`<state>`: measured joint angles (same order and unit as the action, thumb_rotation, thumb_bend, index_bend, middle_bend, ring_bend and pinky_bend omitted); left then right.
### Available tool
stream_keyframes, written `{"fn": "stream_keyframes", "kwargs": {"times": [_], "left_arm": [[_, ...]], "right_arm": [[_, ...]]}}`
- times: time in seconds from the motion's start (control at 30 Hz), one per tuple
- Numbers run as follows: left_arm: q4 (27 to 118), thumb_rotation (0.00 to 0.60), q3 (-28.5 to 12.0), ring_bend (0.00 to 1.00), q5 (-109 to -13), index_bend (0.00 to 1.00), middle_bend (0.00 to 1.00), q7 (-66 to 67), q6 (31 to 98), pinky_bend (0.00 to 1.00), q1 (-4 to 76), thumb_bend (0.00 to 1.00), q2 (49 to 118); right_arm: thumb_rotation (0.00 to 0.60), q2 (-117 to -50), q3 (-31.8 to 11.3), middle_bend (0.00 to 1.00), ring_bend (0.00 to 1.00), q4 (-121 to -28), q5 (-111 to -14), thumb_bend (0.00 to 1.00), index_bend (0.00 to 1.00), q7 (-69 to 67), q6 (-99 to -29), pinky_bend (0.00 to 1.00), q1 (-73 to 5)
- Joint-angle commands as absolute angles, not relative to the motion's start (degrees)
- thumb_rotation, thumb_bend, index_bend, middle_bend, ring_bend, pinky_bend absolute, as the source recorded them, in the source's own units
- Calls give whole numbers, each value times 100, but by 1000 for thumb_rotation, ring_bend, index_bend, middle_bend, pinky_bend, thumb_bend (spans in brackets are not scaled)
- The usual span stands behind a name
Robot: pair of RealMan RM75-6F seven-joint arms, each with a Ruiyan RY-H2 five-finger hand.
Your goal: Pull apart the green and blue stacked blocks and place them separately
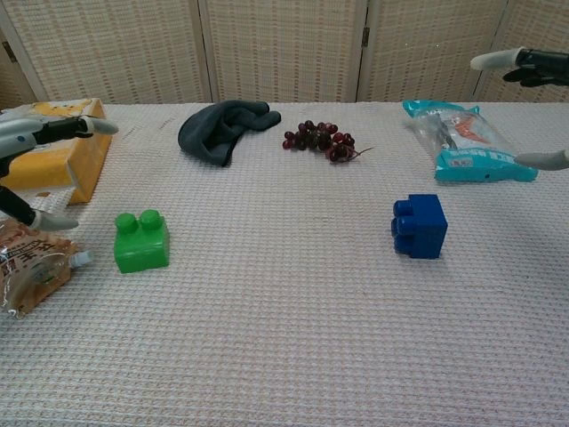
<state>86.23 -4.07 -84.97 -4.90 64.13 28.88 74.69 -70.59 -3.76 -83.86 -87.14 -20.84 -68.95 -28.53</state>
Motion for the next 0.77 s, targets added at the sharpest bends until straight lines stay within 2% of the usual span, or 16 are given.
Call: {"fn": "stream_keyframes", "kwargs": {"times": [0.03, 0.2, 0.4, 0.57, 0.77], "left_arm": [[9252, 600, -208, 0, -8597, 41, 0, -536, 6689, 0, 2613, 246, 6631], [8668, 600, -23, 0, -8411, 45, 7, -172, 7829, 0, 1722, 247, 6749], [8415, 600, 152, 0, -8446, 51, 30, -191, 8707, 0, 990, 247, 7001], [8530, 600, 153, 0, -8661, 73, 32, 279, 8908, 0, 901, 247, 7017], [8771, 600, 221, 0, -8740, 79, 32, 471, 8767, 0, 864, 248, 6924]], "right_arm": [[600, -6692, -306, 0, 0, -8940, -8445, 331, 0, -162, -7776, 0, -2018], [600, -6856, -159, 0, 0, -9120, -7799, 330, 0, 1344, -8461, 0, -1273], [600, -6780, -40, 0, 0, -9255, -8009, 330, 0, 1255, -9032, 0, -792], [600, -6713, -42, 0, 0, -9300, -8150, 331, 0, 1219, -9074, 0, -692], [600, -6668, -69, 0, 0, -9431, -8230, 331, 0, 1282, -9045, 0, -626]]}}
